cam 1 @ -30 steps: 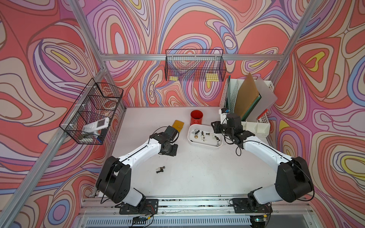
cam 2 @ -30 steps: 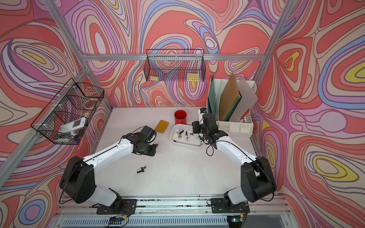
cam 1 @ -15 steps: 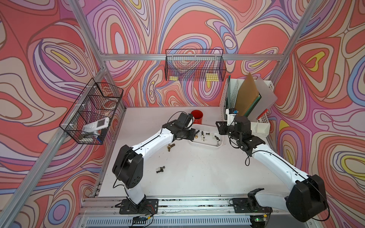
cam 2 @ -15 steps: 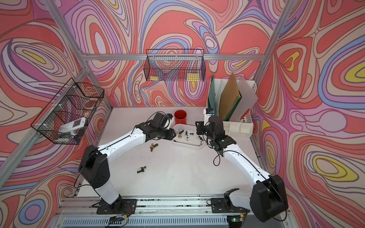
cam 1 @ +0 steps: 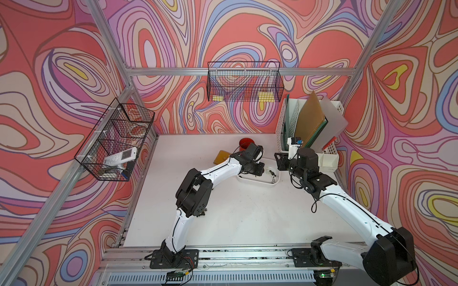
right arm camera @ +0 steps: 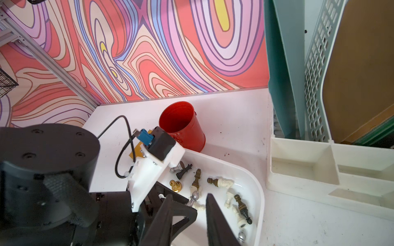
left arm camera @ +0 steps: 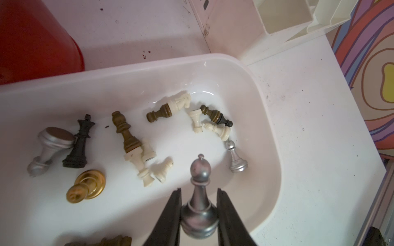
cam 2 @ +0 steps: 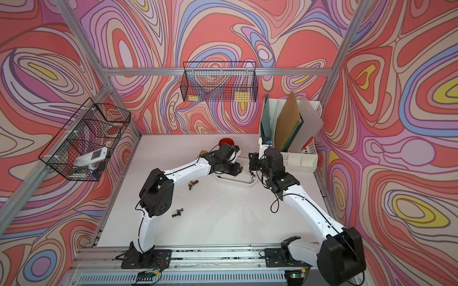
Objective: Put the chess pieces into the storage box
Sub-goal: Place the chess piece in the storage box, then pick up the chess piece at the center of the board.
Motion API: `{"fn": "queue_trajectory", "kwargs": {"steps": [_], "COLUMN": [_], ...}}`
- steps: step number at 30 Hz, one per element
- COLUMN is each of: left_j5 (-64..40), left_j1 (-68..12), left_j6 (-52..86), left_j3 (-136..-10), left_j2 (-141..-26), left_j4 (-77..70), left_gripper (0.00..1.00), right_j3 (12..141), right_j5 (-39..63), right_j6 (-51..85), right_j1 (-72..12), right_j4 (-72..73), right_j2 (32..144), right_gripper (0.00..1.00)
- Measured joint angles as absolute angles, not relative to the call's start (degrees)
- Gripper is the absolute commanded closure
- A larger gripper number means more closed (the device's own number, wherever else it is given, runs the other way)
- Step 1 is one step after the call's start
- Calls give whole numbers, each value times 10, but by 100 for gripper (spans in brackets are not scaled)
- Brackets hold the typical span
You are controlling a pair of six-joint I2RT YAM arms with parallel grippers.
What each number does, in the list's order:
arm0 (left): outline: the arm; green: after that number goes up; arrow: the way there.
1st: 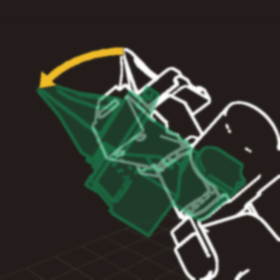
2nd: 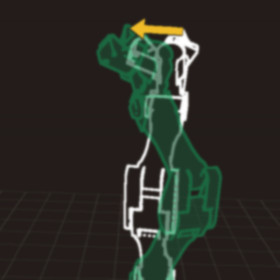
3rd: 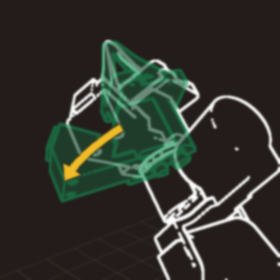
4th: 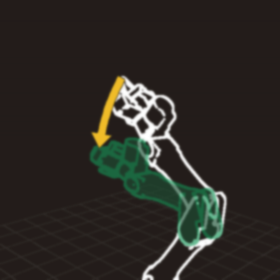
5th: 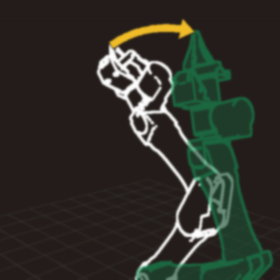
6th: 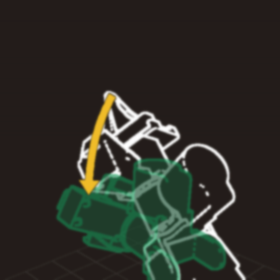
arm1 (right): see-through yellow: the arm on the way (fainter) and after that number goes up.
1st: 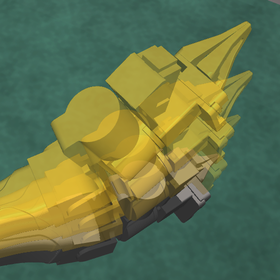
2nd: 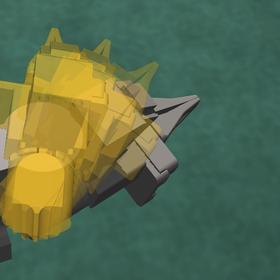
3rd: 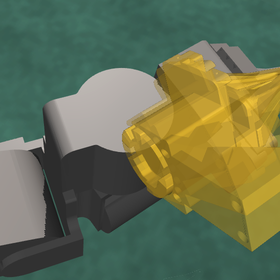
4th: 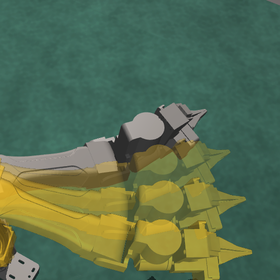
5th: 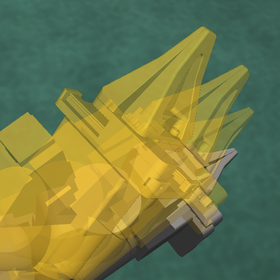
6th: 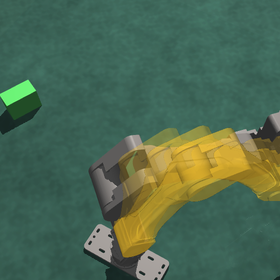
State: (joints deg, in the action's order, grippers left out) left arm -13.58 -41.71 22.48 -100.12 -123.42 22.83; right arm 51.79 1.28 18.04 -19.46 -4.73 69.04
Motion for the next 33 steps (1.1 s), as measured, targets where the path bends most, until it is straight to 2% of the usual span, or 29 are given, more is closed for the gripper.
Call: {"fn": "queue_trajectory", "kwargs": {"steps": [10,15,24,33], "left_j5": [-111,-93,-4,72], "left_j1": [-417,-417,-417,-402], "left_j6": [211,208,238,300], "left_j3": [-977,-941,-787,-648], "left_j2": [-1193,-1129,-951,-766], "left_j4": [231,234,310,461], "left_gripper": [55,57,57,57], "right_j3": [537,552,583,606], "right_j5": [43,58,120,174], "right_j6": [176,175,116,88], "right_j1": [-195,-201,-308,-390], "right_j4": [-74,-87,-90,-36], "right_j2": [710,713,766,895], "right_gripper": [71,71,71,71]}}
